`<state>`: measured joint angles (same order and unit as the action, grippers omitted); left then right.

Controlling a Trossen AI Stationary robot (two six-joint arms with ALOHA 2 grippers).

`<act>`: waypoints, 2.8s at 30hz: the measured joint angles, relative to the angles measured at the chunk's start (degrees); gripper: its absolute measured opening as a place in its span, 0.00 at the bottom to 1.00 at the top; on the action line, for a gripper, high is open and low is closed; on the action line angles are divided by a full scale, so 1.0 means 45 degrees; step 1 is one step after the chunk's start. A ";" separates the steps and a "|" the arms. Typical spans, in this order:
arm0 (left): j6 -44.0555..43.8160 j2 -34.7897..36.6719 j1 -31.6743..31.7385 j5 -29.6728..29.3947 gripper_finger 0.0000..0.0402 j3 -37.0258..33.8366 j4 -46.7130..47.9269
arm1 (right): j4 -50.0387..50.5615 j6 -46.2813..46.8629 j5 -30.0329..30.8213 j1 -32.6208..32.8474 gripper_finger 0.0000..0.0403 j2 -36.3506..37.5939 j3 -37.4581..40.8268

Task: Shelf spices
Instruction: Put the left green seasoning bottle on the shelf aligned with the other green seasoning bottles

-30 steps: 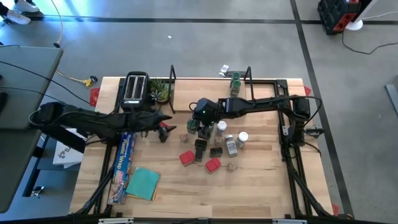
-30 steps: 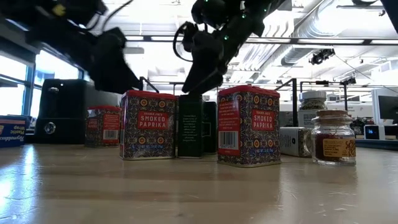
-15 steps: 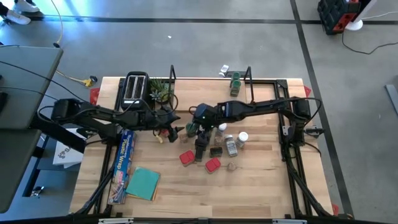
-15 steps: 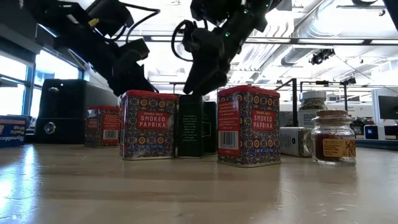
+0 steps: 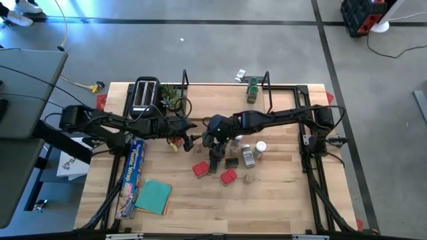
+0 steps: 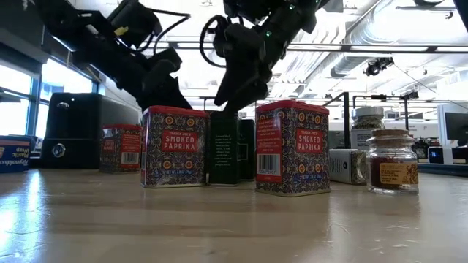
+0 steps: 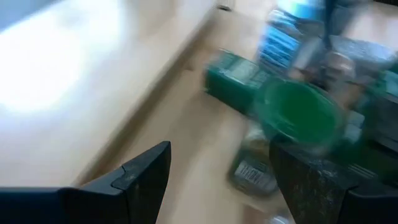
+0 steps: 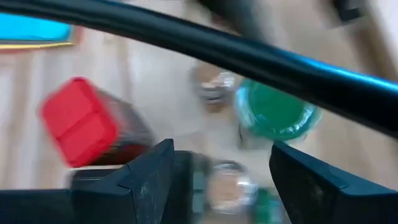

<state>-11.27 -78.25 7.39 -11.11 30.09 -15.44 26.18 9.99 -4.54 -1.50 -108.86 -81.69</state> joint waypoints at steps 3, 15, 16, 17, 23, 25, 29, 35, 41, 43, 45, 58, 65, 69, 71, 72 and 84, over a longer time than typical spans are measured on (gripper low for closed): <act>-0.0004 0.0010 0.0313 0.0008 0.67 0.0000 -0.0517 | -0.0043 0.0118 -0.0168 0.0222 0.62 -0.0043 0.0005; 0.0331 0.2194 0.0363 0.0676 0.67 0.0005 0.0950 | -0.0450 -0.1013 0.1360 0.0709 0.62 0.0407 0.0005; 0.0331 0.2532 0.0272 0.0636 0.67 0.0005 0.1326 | -0.0607 -0.1371 0.1695 0.0710 0.62 0.0393 0.0005; 0.0328 0.2864 0.0181 0.0582 0.67 0.0005 0.1691 | -0.0859 -0.1721 0.1768 0.0705 0.62 0.0310 0.0005; 0.0198 0.4455 -0.0431 -0.0583 0.67 0.0005 0.3871 | -0.2201 -0.2872 0.1741 0.0205 0.62 -0.0328 0.0005; 0.0044 0.4800 -0.0632 -0.1075 0.67 0.0005 0.4487 | -0.2491 -0.2885 0.1571 -0.0038 0.62 -0.0381 0.0004; -0.0111 0.5115 -0.0836 -0.1708 0.67 0.0005 0.5048 | -0.2531 -0.2619 0.1056 -0.0427 0.62 -0.0622 0.0000; -0.0122 0.5117 -0.0921 -0.1715 0.67 0.0005 0.5096 | -0.2552 -0.2557 0.0843 -0.0432 0.62 -0.0637 0.0000; -0.0142 0.5107 -0.0917 -0.1802 0.67 0.0000 0.5115 | -0.2622 -0.2492 0.1261 -0.0374 0.62 -0.0646 0.0000; -0.0145 0.5107 -0.0917 -0.1807 0.67 0.0000 0.5105 | -0.2718 -0.2308 0.1524 -0.0381 0.62 -0.0615 0.0000; -0.0140 0.5107 -0.0917 -0.1811 0.67 0.0001 0.5105 | -0.2814 -0.2313 0.1586 -0.0417 0.62 -0.0559 0.0000; -0.0178 0.5107 -0.0917 -0.1812 0.67 0.0000 0.5140 | -0.2740 -0.0958 0.2821 0.0355 0.62 -0.0190 0.0000; -0.0368 0.5104 -0.0912 -0.1812 0.67 -0.0008 0.5170 | -0.2650 -0.0440 0.4012 0.0611 0.62 -0.0508 0.0000; -0.0425 0.5103 -0.0916 -0.1803 0.67 -0.0010 0.5207 | -0.2626 -0.0452 0.4012 0.0579 0.62 -0.0724 0.0005; -0.0446 0.5107 -0.0912 -0.1812 0.67 -0.0010 0.5164 | -0.2736 -0.0505 0.4012 0.0579 0.62 -0.0777 0.0005; -0.0446 0.5107 -0.0912 -0.1812 0.67 -0.0010 0.5171 | -0.2661 -0.0520 0.4012 0.0580 0.62 -0.0820 0.0005; -0.0456 0.5107 -0.0912 -0.1812 0.67 -0.0010 0.5166 | -0.3121 -0.0498 0.3958 0.0566 0.53 -0.1219 0.0010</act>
<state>-13.32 -55.27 3.29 -19.27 30.04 7.81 12.14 7.75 13.27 1.05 -114.34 -81.65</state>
